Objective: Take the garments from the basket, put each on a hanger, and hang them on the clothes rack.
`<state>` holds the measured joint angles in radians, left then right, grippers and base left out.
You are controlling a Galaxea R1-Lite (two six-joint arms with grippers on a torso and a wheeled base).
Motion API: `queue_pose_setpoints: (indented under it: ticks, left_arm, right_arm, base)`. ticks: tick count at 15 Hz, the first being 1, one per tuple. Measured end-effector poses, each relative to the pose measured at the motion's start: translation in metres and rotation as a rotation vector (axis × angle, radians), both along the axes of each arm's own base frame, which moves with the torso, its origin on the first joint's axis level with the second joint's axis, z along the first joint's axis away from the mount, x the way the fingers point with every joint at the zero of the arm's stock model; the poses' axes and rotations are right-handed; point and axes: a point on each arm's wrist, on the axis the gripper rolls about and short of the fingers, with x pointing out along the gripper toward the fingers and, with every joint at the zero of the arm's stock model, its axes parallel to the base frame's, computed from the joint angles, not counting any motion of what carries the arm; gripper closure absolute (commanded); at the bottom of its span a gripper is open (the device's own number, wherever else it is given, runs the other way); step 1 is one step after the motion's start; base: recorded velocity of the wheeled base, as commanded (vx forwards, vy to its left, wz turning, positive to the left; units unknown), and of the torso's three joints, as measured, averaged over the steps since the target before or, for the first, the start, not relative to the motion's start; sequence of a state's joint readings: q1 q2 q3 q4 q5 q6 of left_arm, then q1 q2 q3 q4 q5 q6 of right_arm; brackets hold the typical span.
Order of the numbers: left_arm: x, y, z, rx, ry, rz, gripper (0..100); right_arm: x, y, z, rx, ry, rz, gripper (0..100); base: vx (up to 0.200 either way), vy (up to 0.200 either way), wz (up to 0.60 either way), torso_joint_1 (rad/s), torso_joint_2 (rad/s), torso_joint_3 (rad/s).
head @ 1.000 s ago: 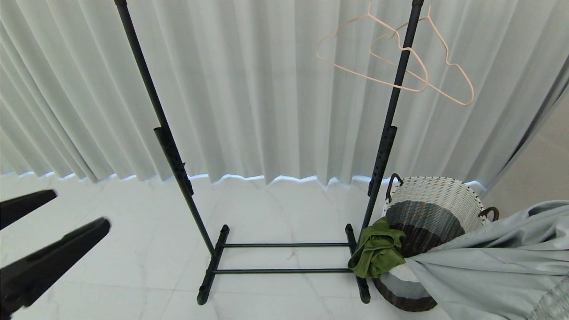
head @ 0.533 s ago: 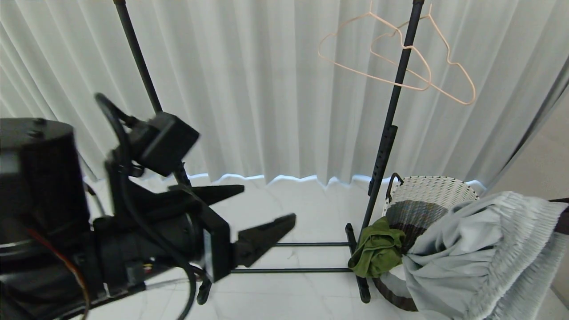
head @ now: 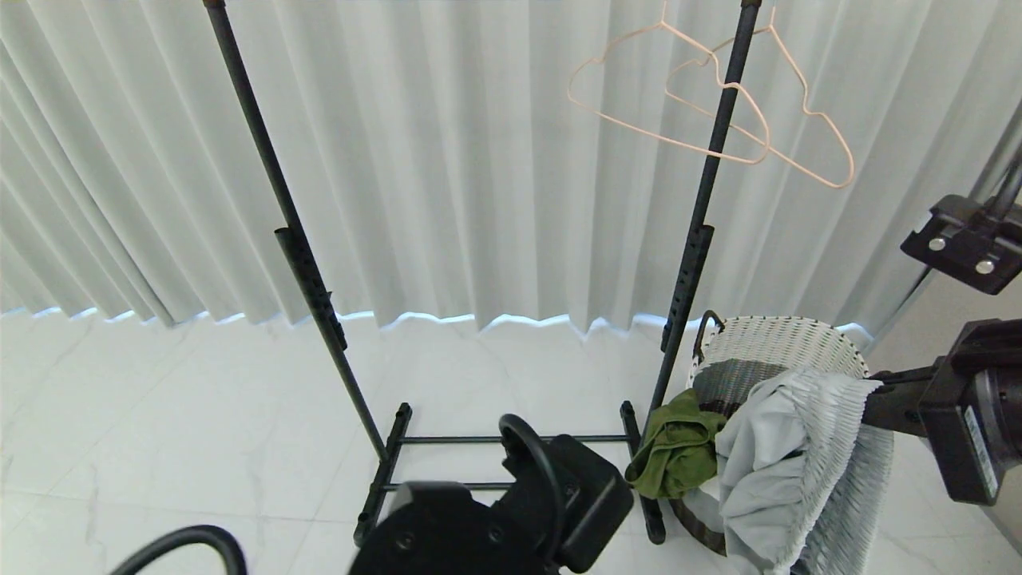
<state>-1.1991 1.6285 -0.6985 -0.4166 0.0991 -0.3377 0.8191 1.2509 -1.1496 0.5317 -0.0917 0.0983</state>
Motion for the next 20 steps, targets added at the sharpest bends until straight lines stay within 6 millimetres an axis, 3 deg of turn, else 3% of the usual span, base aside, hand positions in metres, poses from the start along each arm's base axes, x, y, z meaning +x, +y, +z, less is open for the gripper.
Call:
queue_pose_setpoints:
  ticks: [4,7,13,18,19,20]
  left_arm:
    - [0.015,-0.03,-0.037,0.003,0.083,0.049,0]
    - [0.032,-0.054,-0.061,-0.097,0.08,0.093,0]
    - [0.049,-0.068,-0.107,-0.043,0.105,0.121,0]
    - [0.063,-0.083,-0.134,-0.099,0.094,0.145,0]
    - [0.064,-0.084,-0.138,-0.109,0.096,0.149,100]
    - [0.064,-0.085,-0.143,-0.109,0.097,0.151,100]
  right_arm:
    - [-0.002,0.004,-0.001,-0.002,0.007,0.021,100]
    - [-0.001,0.005,-0.001,0.005,0.008,0.018,100]
    - [-0.001,0.006,0.003,0.042,-0.005,0.008,100]
    - [-0.003,0.003,0.006,0.052,-0.014,0.009,100]
    - [-0.004,0.003,0.007,0.055,-0.016,0.009,100]
    - [-0.005,0.002,0.008,0.057,-0.019,0.01,100]
  base:
    - [0.0,0.0,0.0,0.0,0.0,0.0]
    - [0.0,0.0,0.0,0.0,0.0,0.0]
    - [0.0,0.0,0.0,0.0,0.0,0.0]
    - [0.0,0.0,0.0,0.0,0.0,0.0]
    - [0.0,0.0,0.0,0.0,0.0,0.0]
    - [0.0,0.0,0.0,0.0,0.0,0.0]
